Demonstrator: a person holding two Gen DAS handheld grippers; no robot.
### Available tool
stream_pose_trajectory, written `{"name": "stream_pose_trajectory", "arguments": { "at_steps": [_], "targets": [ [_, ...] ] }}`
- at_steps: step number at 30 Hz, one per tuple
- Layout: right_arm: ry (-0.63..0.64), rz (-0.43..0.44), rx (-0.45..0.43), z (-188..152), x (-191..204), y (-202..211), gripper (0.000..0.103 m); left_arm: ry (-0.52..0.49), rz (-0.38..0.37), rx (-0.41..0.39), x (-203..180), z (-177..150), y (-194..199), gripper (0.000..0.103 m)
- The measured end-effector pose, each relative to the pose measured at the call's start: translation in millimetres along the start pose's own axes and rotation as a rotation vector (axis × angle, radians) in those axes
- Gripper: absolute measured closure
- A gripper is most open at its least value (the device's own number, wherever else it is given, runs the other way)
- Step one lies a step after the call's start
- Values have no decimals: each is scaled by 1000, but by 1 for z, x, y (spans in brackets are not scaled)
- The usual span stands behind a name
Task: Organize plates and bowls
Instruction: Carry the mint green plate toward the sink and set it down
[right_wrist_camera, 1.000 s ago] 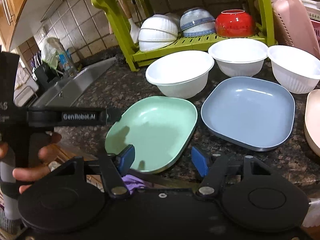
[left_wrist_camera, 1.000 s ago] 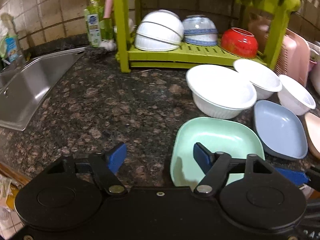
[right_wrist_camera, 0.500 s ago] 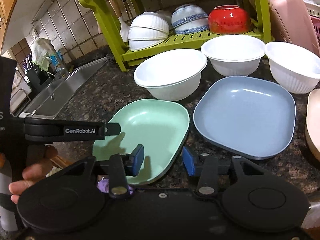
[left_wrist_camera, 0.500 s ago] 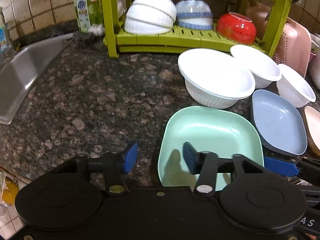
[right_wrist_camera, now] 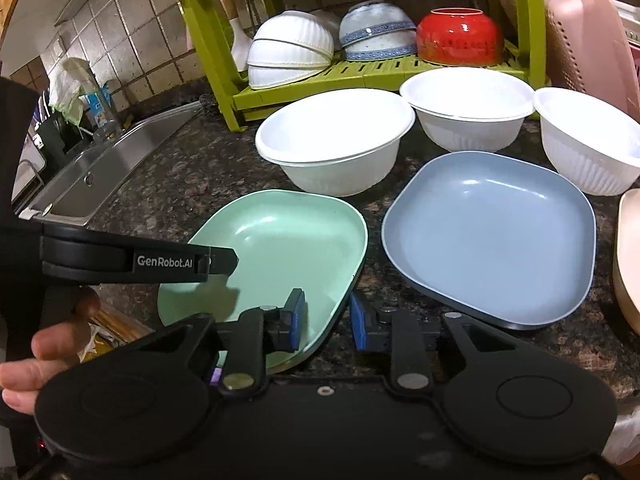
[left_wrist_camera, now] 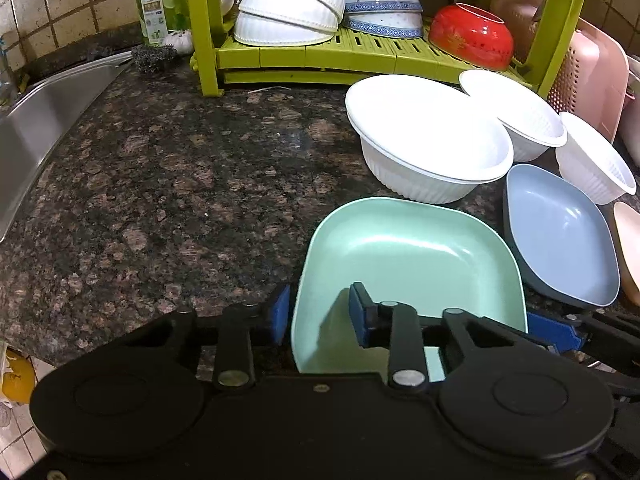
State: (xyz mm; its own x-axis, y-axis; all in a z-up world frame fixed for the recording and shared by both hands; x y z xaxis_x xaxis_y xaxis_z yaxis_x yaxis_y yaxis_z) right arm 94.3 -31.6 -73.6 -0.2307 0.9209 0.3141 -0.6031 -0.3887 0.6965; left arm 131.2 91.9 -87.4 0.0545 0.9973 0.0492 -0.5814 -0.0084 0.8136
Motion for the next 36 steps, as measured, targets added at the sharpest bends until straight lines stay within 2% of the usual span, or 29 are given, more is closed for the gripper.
{"name": "stream_pose_trajectory", "arguments": {
  "at_steps": [5,10,17,25,36],
  "targets": [
    [60,-7,-12,0,11,-5,79,10,21,-5,9,-4,4,67],
    [85,23,-7,7,27,-13,80,60,36,-25,28,-3,12,67],
    [180,62,-45,33,61,-27,79,143,101,-65,64,3,16,67],
    [134,105,-27,51,72,-58,79,240,130,-66,93,8,4,66],
    [131,77,7,47,73,-83,80,236,170,-79,97,20,-8,66]
  ]
}}
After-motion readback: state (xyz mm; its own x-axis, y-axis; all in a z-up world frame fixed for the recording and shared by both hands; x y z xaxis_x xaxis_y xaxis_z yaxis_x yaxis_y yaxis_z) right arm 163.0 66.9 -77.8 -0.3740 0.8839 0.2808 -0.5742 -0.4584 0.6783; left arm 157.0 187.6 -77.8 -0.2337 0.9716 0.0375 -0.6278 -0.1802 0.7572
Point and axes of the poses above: each gripper's, at about its wrist camera, not at the fingertips, and y roughly against the way its jaws point, x to its left, z to its top, the point moved 8 cm from there along -y, roughly the way its jaws point, and after that the axes turned 7 degrees about z, right-handed, at the moved point
